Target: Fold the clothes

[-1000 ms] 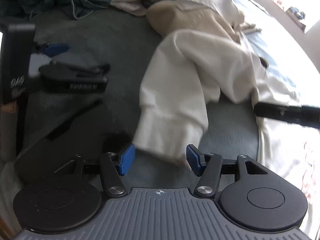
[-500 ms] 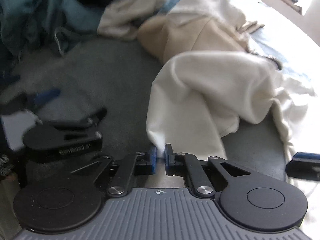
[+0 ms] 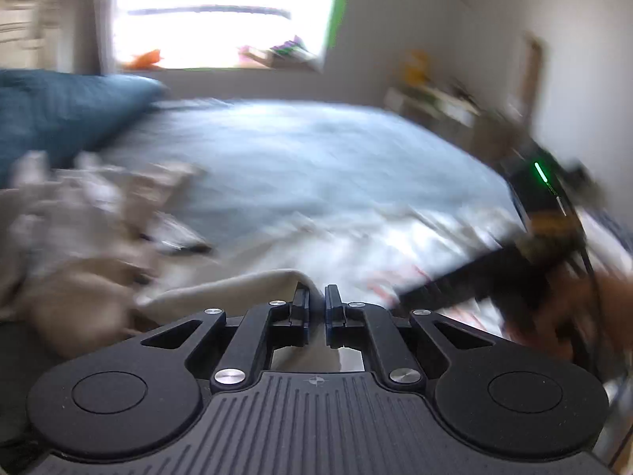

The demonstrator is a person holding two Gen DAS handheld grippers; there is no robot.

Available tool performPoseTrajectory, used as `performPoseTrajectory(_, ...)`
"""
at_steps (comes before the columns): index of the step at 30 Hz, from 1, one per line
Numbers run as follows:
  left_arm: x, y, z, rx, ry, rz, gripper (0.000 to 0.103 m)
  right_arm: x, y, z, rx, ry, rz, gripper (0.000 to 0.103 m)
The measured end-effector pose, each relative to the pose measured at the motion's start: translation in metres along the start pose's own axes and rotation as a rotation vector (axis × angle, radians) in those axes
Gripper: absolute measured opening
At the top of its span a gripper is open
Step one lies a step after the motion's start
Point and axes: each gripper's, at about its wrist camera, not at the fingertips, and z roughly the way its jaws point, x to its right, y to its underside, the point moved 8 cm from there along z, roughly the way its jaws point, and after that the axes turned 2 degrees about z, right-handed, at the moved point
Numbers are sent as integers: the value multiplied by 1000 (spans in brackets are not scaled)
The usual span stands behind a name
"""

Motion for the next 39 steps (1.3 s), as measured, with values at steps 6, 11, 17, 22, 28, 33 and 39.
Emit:
performPoseTrajectory(6,26,40,10,-136,26,-103,5,49,37,1,-124,-42,157,37)
performPoseTrajectory(11,-11,31,-23,-170,-75,-155,5,37,47,4,-161,-126,208,40)
performPoseTrajectory(17,-114,-28,-92,-157,-267,-140,5,2,29,2,-138,-211,168,44)
performPoseTrajectory(22,-197,-79,-117,-222,-383,4,5,-11,22,6,-113,-230,124,44)
performPoseTrajectory(28,-258,-94,-113,-354,-468,111,5,-8,29,16,-106,-215,146,46)
performPoseTrajectory(33,-270,-107,-112,-373,-484,236,5,-7,31,18,-94,-198,159,45)
performPoseTrajectory(39,-291,-97,-101,-444,-480,281,5,-10,32,27,-86,-176,168,45)
